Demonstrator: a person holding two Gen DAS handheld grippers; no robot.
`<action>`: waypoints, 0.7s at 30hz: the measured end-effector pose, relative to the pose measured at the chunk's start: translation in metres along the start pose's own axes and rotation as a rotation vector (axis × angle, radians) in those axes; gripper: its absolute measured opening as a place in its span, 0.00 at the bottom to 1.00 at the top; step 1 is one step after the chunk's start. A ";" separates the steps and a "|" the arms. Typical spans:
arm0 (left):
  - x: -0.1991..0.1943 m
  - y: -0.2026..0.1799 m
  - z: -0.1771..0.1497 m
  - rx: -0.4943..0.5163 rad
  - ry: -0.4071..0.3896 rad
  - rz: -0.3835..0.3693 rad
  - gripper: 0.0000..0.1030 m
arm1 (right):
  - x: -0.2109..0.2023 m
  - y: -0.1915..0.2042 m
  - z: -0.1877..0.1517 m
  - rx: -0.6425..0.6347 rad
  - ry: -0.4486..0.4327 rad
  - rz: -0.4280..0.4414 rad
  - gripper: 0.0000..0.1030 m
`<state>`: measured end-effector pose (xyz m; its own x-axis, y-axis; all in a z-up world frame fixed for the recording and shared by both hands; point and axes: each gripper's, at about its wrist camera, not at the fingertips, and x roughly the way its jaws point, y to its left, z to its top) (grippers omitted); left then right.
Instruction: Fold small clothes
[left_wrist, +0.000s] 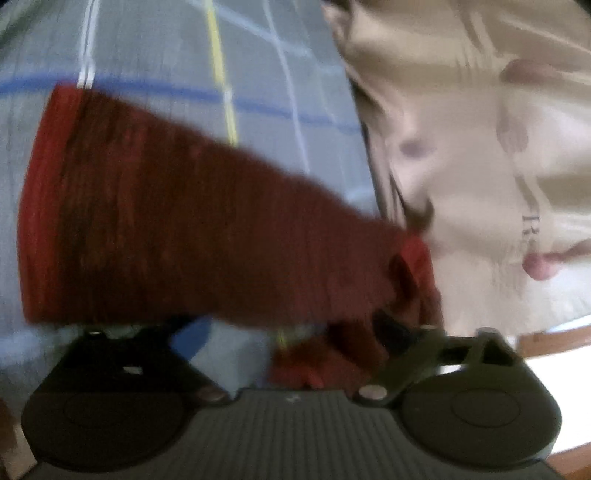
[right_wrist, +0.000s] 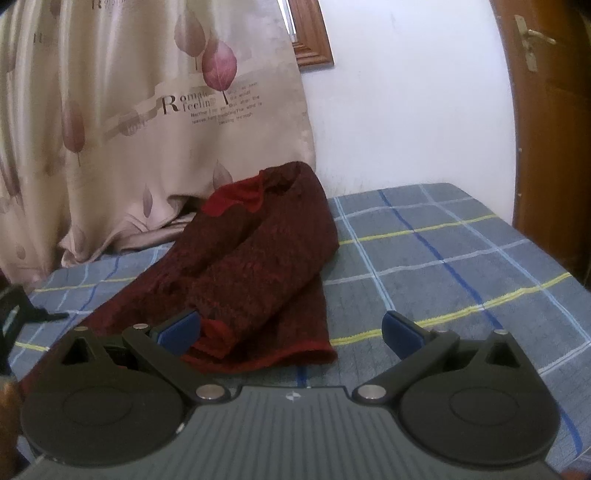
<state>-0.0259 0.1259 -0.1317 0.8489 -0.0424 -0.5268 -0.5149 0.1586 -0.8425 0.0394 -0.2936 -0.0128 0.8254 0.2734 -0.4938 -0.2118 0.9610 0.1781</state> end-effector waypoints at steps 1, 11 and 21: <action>0.002 -0.001 0.004 -0.001 -0.009 0.008 0.69 | 0.001 -0.001 -0.001 -0.001 0.003 -0.001 1.00; 0.020 0.001 0.030 0.131 -0.007 0.018 0.21 | 0.010 -0.012 -0.005 0.029 0.033 -0.013 1.00; -0.002 -0.087 0.095 0.407 -0.296 -0.040 0.16 | 0.023 -0.019 -0.007 0.029 0.061 -0.043 1.00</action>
<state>0.0283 0.2055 -0.0468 0.8950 0.2153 -0.3906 -0.4426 0.5371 -0.7181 0.0591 -0.3056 -0.0334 0.7999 0.2352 -0.5521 -0.1612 0.9704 0.1798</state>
